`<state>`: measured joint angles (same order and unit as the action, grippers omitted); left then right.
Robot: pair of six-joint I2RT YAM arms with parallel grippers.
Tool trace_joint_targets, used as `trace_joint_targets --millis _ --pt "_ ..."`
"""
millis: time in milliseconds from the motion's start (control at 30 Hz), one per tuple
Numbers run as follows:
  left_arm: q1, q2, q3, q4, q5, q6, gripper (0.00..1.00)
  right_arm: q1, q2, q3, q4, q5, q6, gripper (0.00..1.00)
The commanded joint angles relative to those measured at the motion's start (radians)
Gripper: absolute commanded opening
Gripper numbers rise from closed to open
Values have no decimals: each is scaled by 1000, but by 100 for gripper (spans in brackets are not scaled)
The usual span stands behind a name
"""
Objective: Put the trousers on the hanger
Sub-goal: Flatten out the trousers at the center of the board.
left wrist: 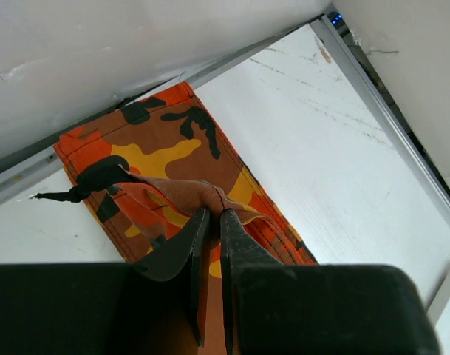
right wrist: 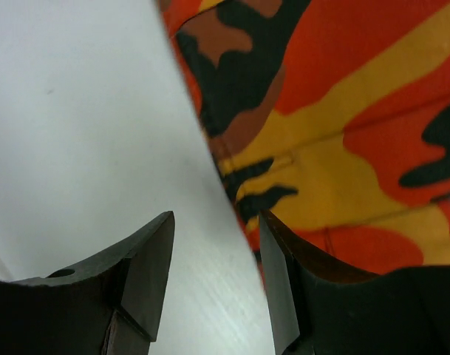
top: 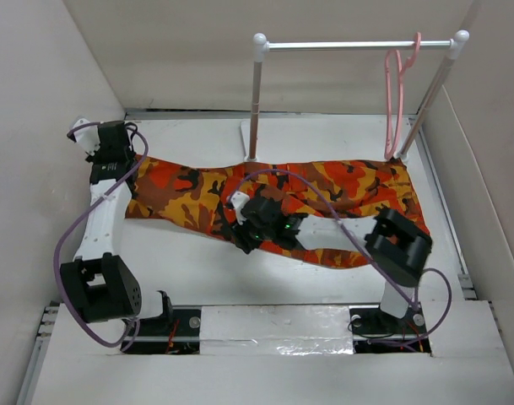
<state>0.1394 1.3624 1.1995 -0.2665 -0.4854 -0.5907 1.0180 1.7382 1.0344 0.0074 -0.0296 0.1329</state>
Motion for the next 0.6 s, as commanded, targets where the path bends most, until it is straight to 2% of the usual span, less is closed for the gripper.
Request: trace_joint_targets --millis 0,133,233,300,333,367,433,467,567 --pt "5 -59 -20 6 -16 29 0 33 150 191 -62 138 -35 55" --pt "5 -91 -12 -45 -56 52 0 86 263 291 -127 200 -41 51" --pt "5 -150 -18 -76 -65 60 0 100 279 283 -119 240 -24 45" --pt "5 -172 -26 -103 -65 60 0 111 284 283 -122 275 -10 37" --pt "5 -181 -26 -115 -71 60 0 111 282 283 -127 290 -7 31" --pt "5 -201 -28 -125 -77 60 0 122 279 282 -132 306 -4 14" --pt "5 -216 -29 -163 -113 68 0 122 268 274 -141 321 -3 4" --pt "5 -232 -29 -169 -120 75 0 134 244 254 -138 326 -4 0" --pt "5 -241 -15 -210 -150 104 0 169 173 214 -162 333 -12 0"
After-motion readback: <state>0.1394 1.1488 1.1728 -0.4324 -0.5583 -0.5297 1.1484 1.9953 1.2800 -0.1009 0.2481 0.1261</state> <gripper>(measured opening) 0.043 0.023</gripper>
